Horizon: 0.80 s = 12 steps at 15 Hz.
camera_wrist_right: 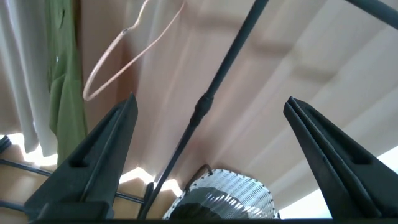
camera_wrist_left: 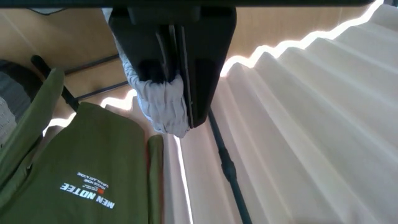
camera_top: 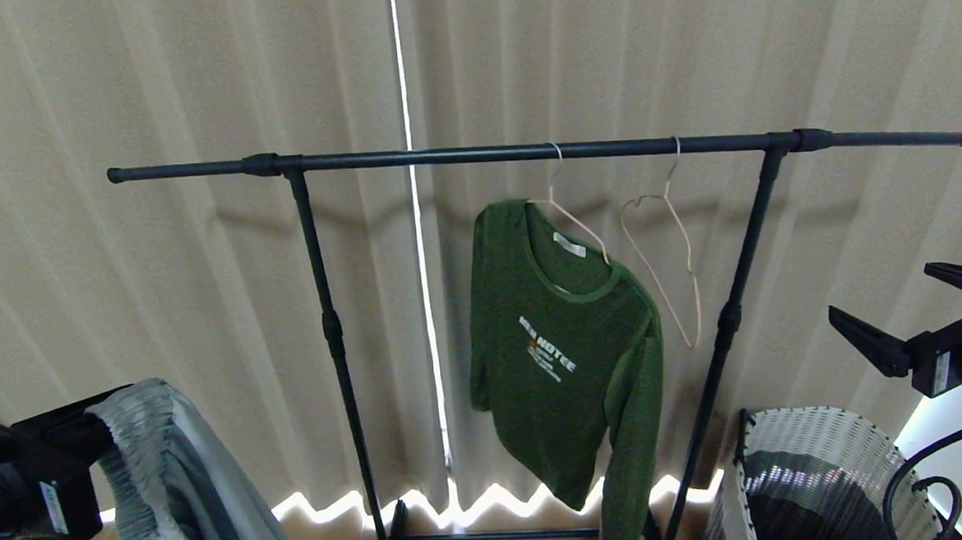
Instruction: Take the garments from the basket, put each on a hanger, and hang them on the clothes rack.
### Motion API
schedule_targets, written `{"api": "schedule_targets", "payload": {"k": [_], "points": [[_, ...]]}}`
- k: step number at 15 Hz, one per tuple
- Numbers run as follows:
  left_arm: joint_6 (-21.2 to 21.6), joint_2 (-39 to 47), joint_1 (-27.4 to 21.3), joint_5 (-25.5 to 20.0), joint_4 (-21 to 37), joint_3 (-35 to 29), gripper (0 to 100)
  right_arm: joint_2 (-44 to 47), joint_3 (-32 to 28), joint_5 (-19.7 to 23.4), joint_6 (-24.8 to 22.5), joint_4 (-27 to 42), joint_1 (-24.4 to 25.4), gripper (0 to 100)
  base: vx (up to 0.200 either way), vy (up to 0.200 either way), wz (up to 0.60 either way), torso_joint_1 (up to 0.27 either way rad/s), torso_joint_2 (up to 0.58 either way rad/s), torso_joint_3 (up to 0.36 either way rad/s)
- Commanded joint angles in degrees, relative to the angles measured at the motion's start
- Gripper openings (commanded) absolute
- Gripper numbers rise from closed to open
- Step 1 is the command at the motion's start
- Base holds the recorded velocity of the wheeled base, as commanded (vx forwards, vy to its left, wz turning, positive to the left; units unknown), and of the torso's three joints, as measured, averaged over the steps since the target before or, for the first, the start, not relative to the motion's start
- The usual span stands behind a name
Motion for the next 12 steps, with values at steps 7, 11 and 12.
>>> {"api": "schedule_targets", "payload": {"k": [7, 11, 12], "points": [[0.08, 2.38, -0.36, -0.09, -0.12, -0.74, 0, 0.38, 0.21, 0.11, 2.1, 0.63, 0.51, 100, 0.2, 0.0, 0.0, 0.006, 0.0, 0.003], [-0.18, 3.17, -0.45, -2.64, -2.05, 0.57, 0, 0.11, -1.46, 0.02, 9.22, 2.21, 5.08, 100, 0.05, 0.0, 0.0, 0.002, 0.0, -0.001], [-0.71, 4.32, -0.36, -3.16, -4.6, 1.19, 0, -0.41, -4.18, 0.02, 11.77, 6.7, 7.45, 100, 0.0, 0.0, 0.0, 0.0, 0.0, 0.0]]}}
